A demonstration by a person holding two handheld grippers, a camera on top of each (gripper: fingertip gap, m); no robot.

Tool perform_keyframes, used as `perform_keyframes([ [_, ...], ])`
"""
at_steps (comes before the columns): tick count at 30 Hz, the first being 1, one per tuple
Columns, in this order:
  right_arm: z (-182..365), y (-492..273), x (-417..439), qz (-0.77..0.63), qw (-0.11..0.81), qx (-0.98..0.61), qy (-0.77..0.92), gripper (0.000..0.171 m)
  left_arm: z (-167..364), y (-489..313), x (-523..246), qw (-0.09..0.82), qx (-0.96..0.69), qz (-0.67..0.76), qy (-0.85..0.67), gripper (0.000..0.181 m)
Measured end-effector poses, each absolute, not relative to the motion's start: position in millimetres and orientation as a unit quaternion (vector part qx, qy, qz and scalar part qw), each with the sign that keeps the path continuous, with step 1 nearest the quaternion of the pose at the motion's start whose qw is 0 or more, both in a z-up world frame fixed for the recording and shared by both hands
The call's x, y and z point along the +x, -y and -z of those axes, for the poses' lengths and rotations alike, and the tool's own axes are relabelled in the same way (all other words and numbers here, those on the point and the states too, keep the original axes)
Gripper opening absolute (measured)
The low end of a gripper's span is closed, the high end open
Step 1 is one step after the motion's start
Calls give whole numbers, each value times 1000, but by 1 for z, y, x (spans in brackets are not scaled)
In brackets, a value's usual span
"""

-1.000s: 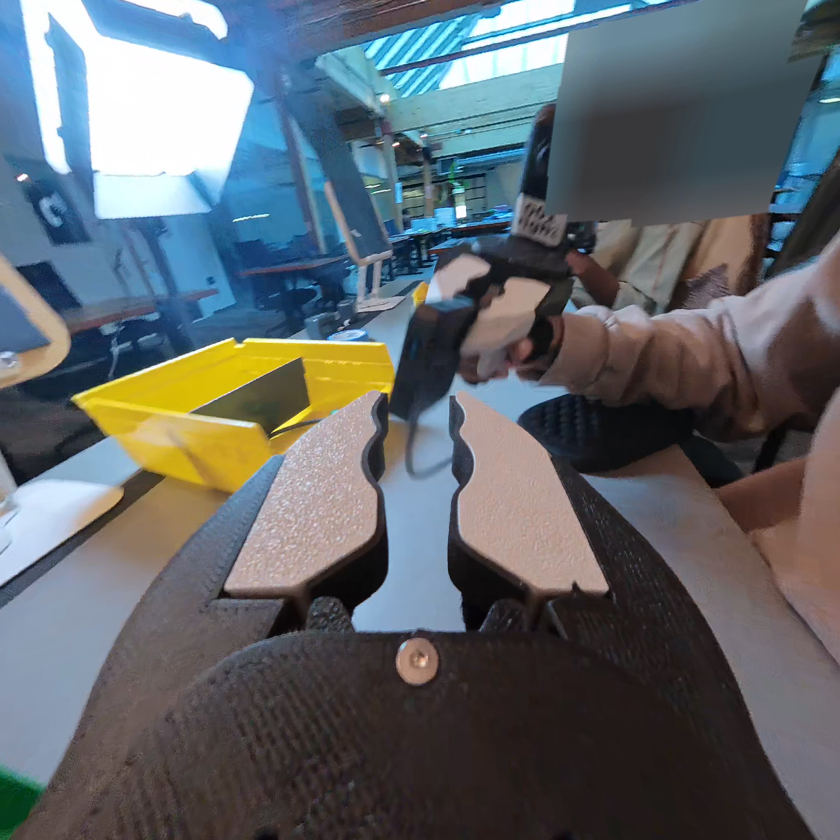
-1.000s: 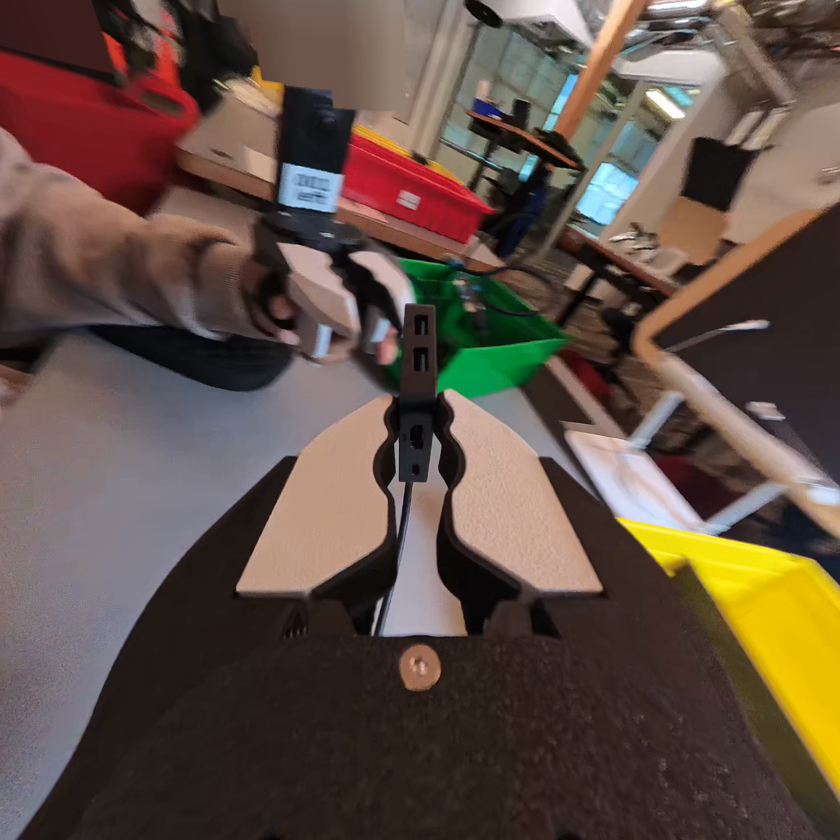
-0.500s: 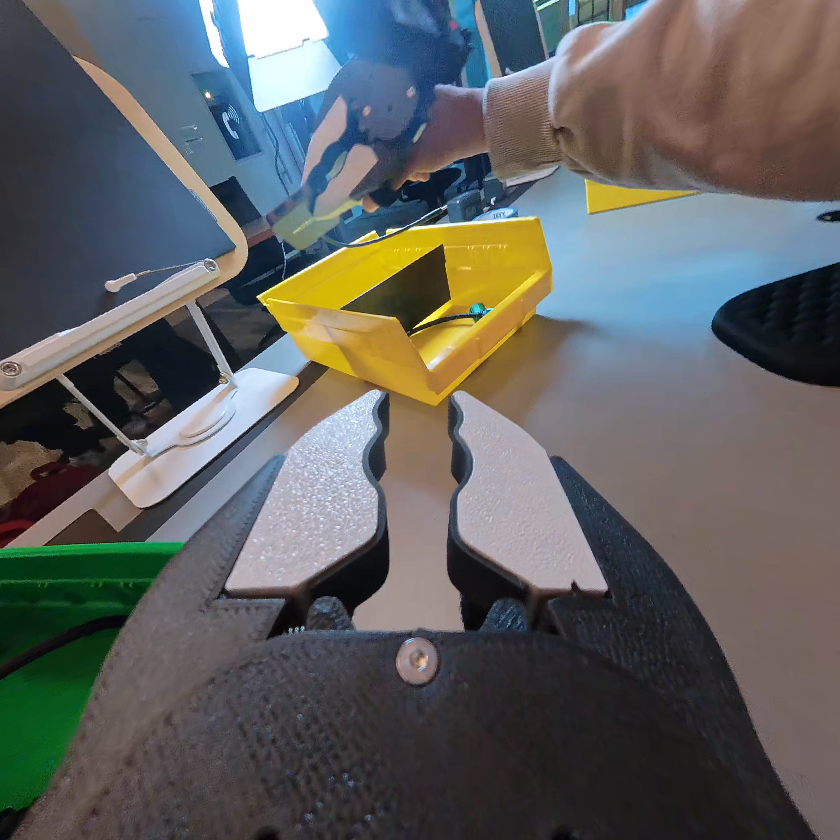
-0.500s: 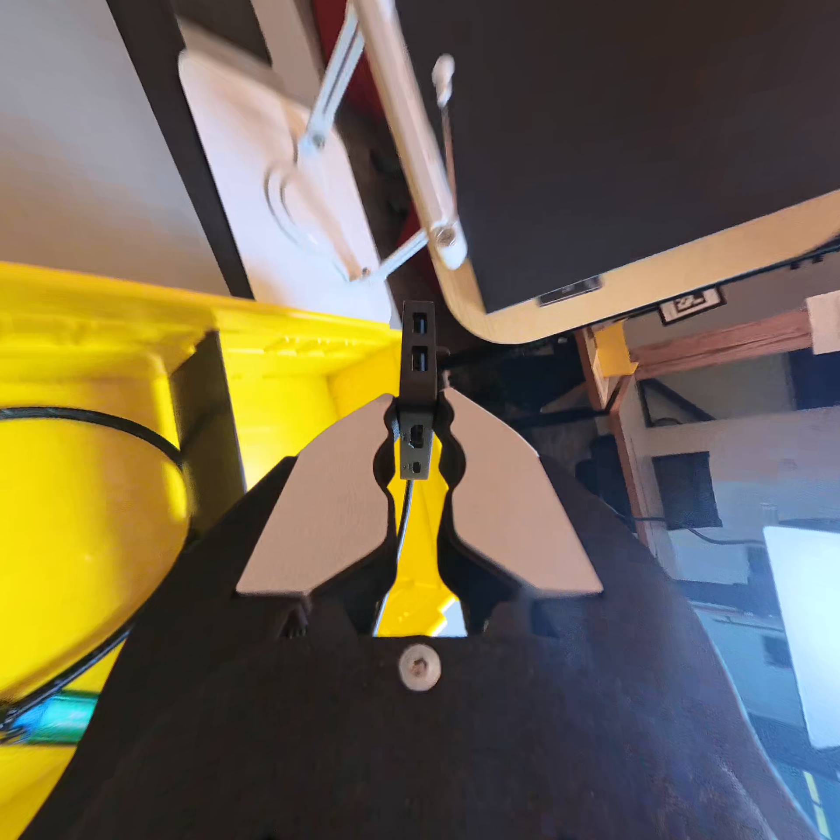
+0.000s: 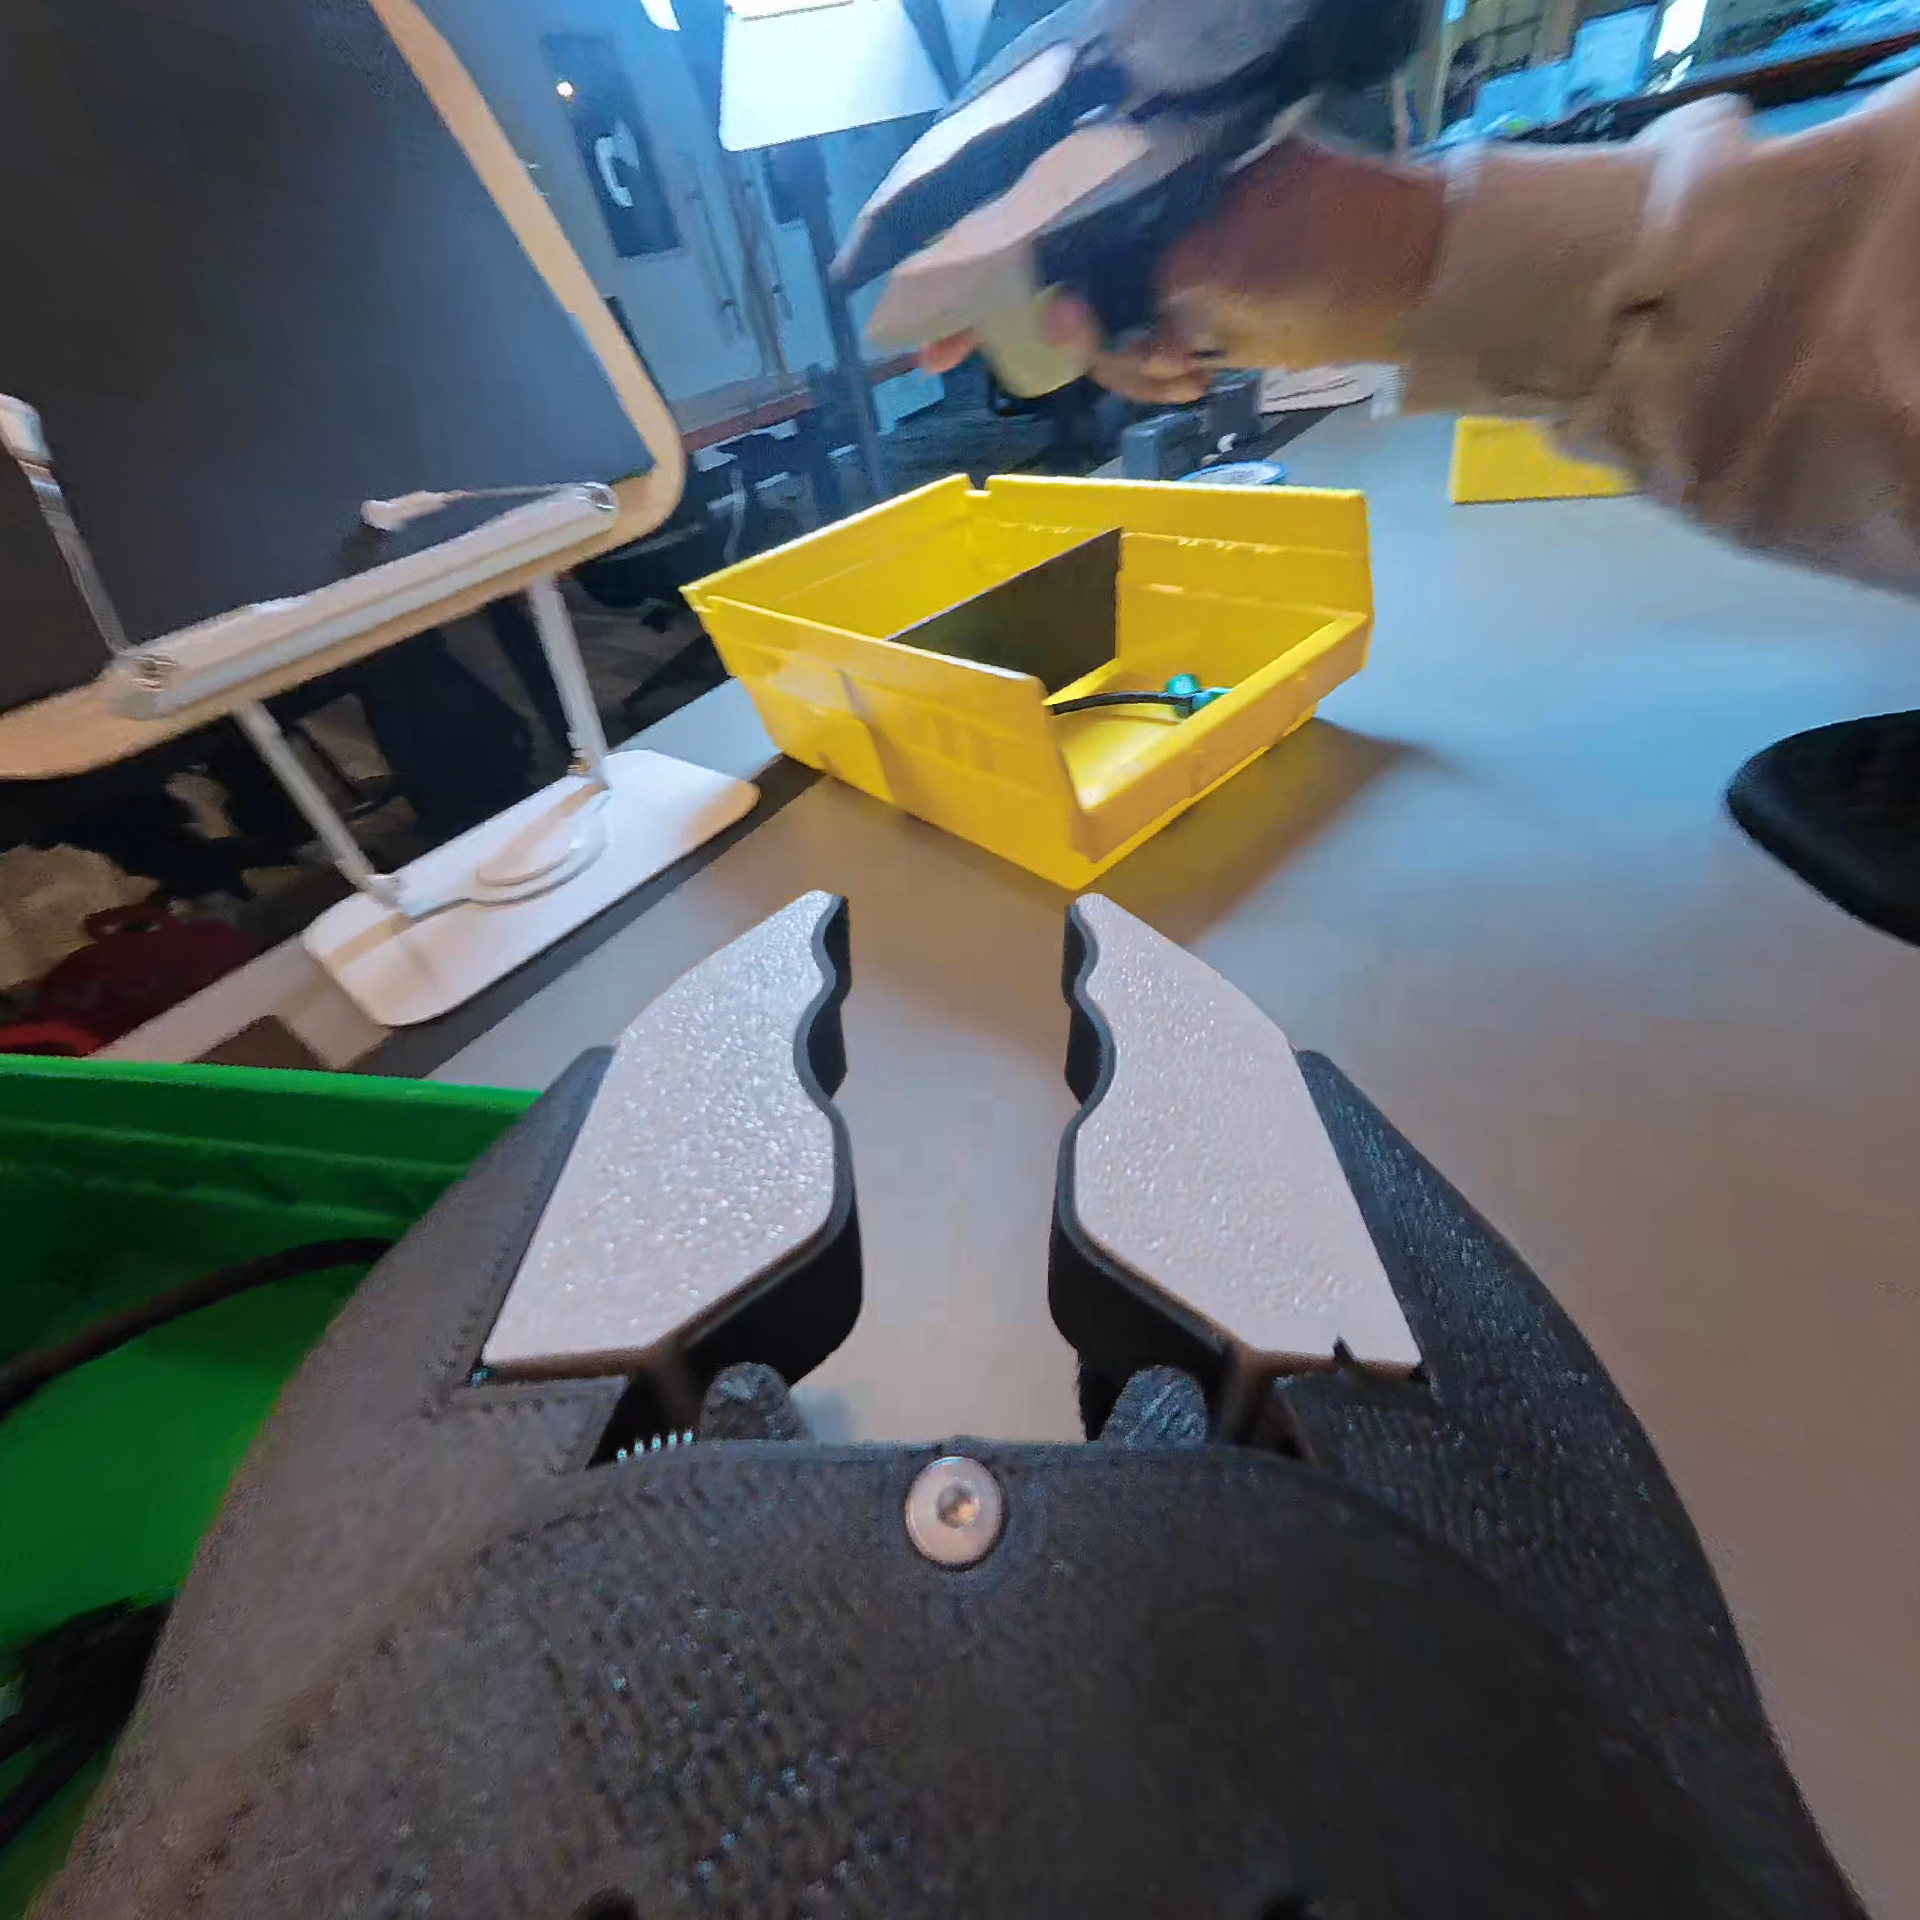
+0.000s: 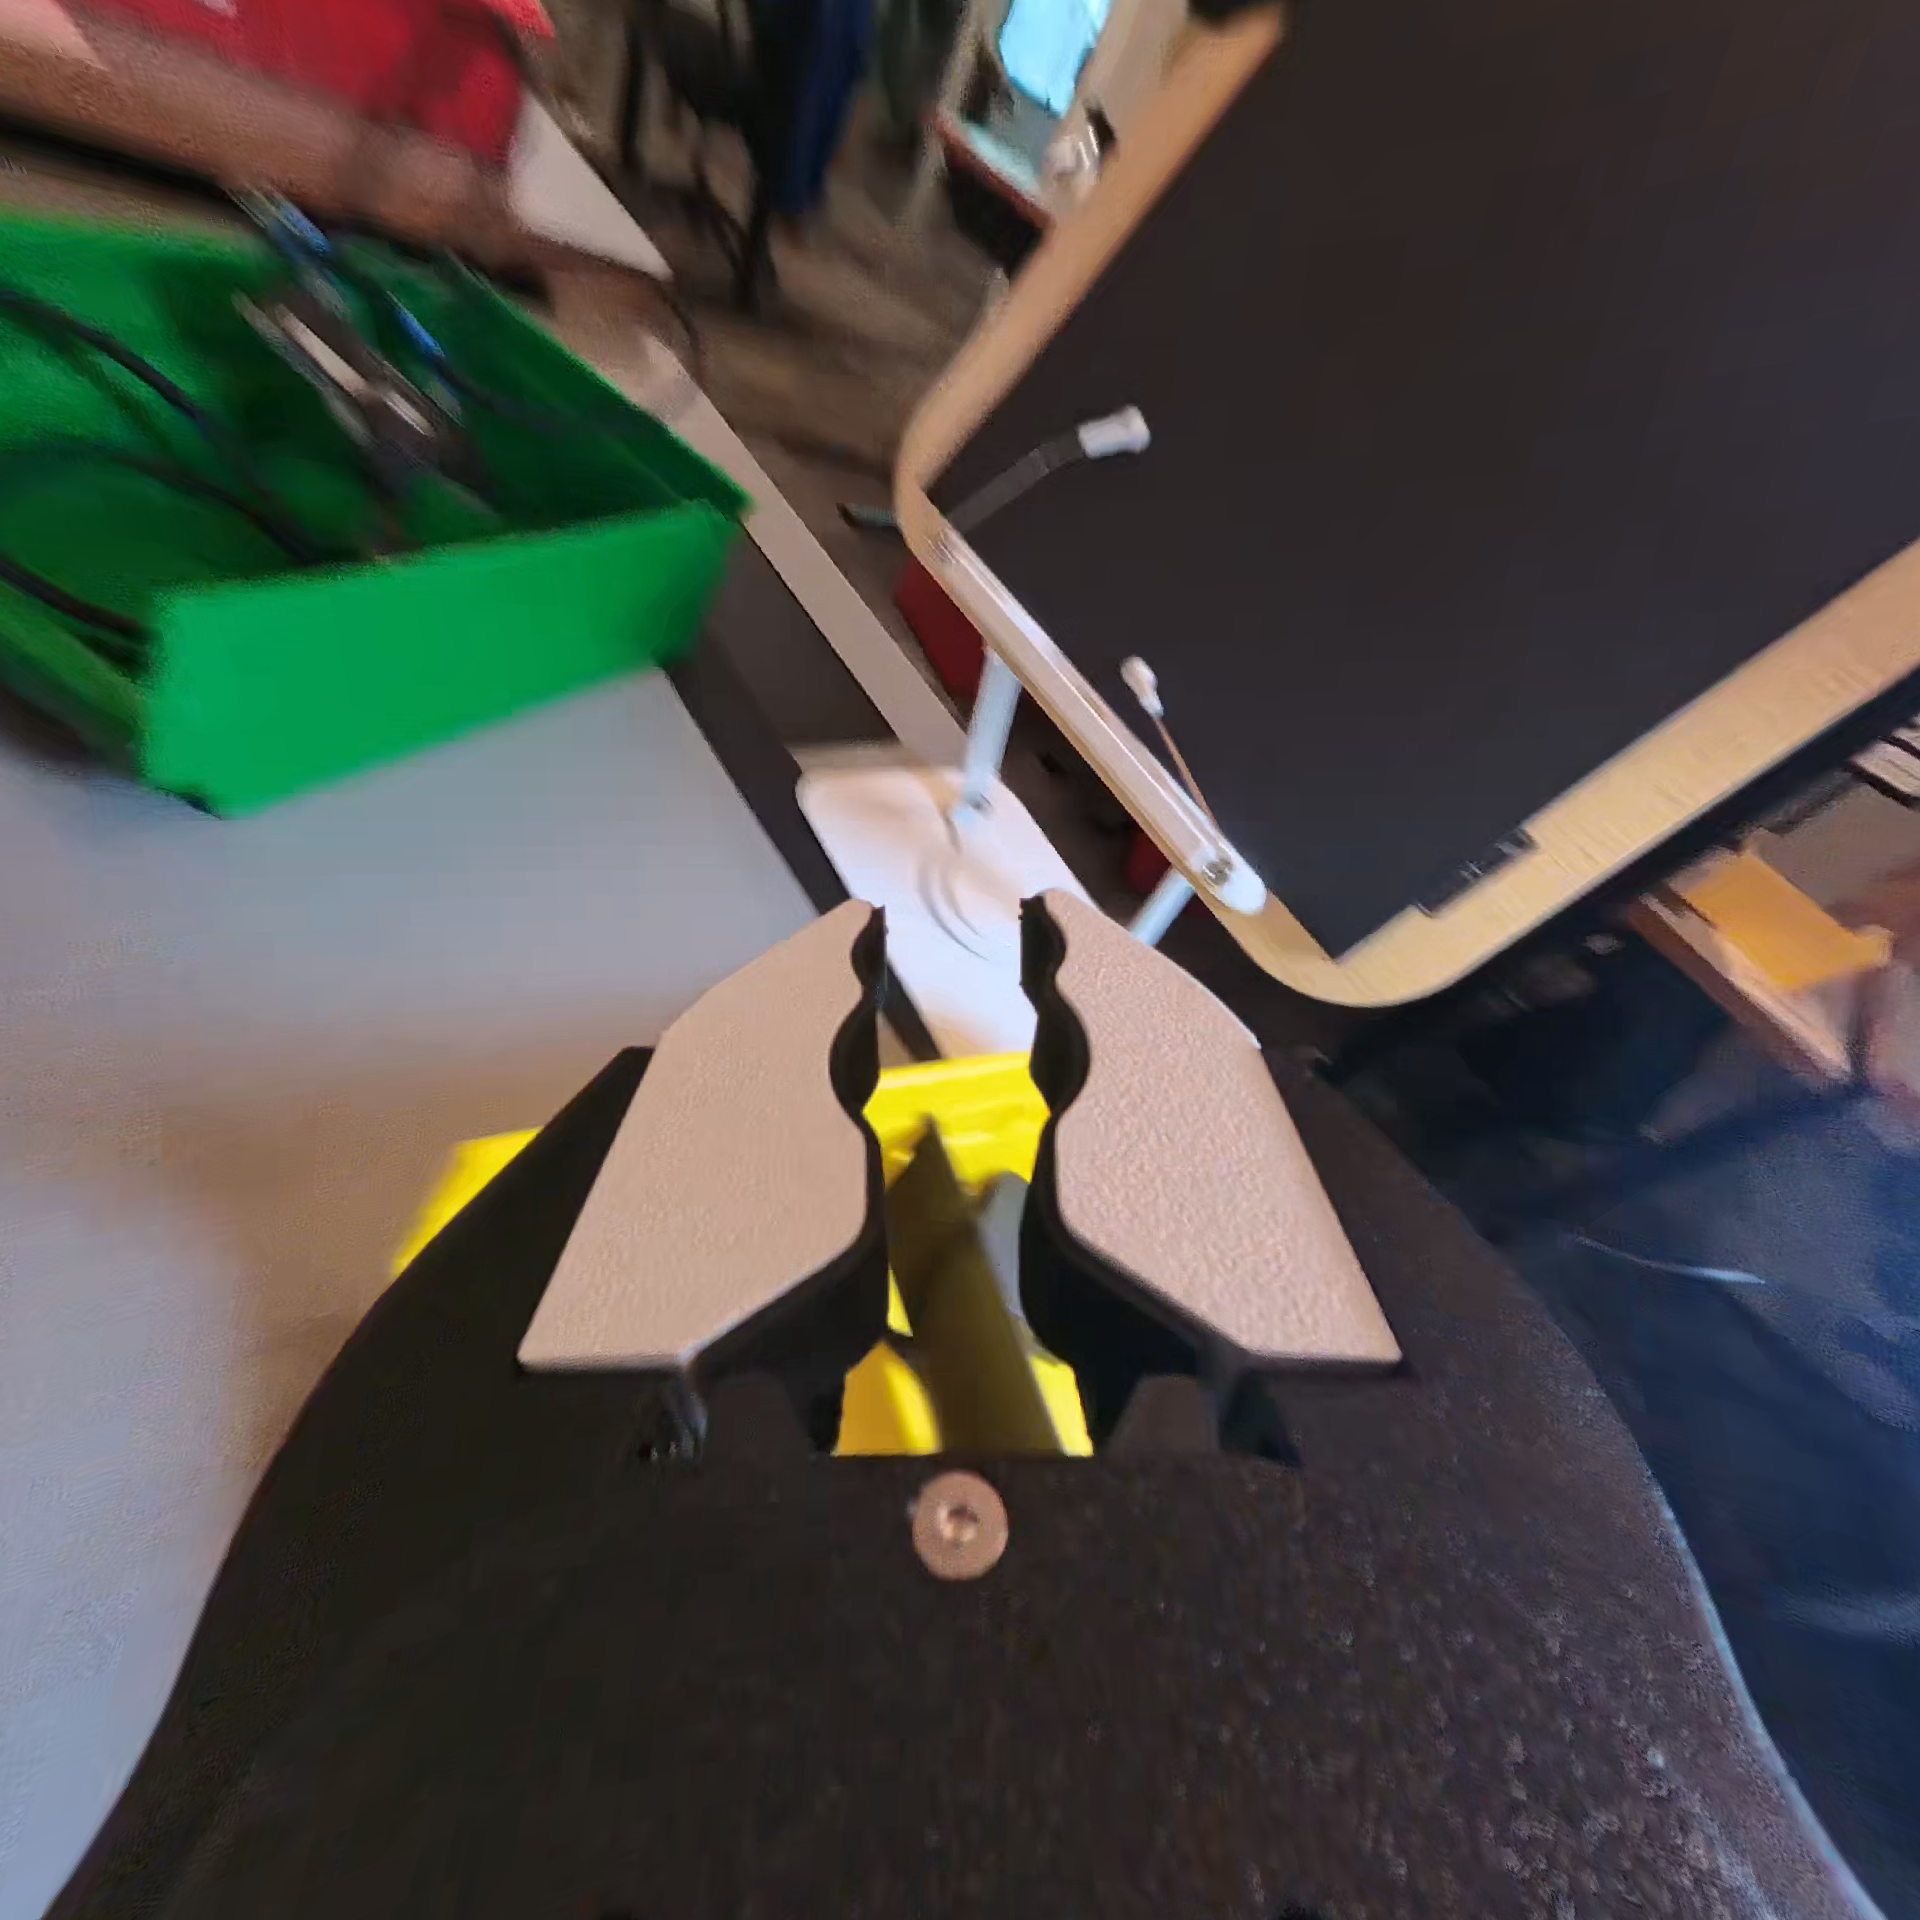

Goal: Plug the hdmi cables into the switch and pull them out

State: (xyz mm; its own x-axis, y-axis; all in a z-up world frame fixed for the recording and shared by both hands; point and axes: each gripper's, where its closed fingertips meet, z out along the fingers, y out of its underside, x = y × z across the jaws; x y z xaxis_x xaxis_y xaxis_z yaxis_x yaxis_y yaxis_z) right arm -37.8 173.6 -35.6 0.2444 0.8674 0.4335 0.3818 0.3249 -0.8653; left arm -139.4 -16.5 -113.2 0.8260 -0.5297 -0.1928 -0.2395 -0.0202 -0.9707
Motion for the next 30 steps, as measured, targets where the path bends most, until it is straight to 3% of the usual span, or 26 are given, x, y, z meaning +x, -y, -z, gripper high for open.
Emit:
perform_keyframes([
  [1, 28, -150, -33, -240, 575, -532, 573, 25, 104, 17, -152, 651, -704, 91, -267, 40],
  [5, 34, -64, -5, -282, 560, -511, 587, 25, 36, 27, -232, 698, -690, 64, -181, 37],
  [8, 53, -23, 12, -293, 547, -510, 596, 25, 12, 27, -295, 680, -714, 10, -167, 35],
  [15, 94, -3, 18, -370, 531, -525, 553, 22, 109, -7, -377, 381, -833, -204, -345, 44],
  [20, 122, -9, 14, -395, 491, -547, 550, 21, 148, -18, -411, 217, -798, -330, -454, 44],
  [24, 130, -5, 15, -409, 479, -550, 548, 20, 155, -36, -430, 209, -752, -403, -478, 25],
  [30, 121, -4, 19, -412, 494, -542, 540, 19, 120, -38, -431, 284, -689, -478, -465, 21],
])
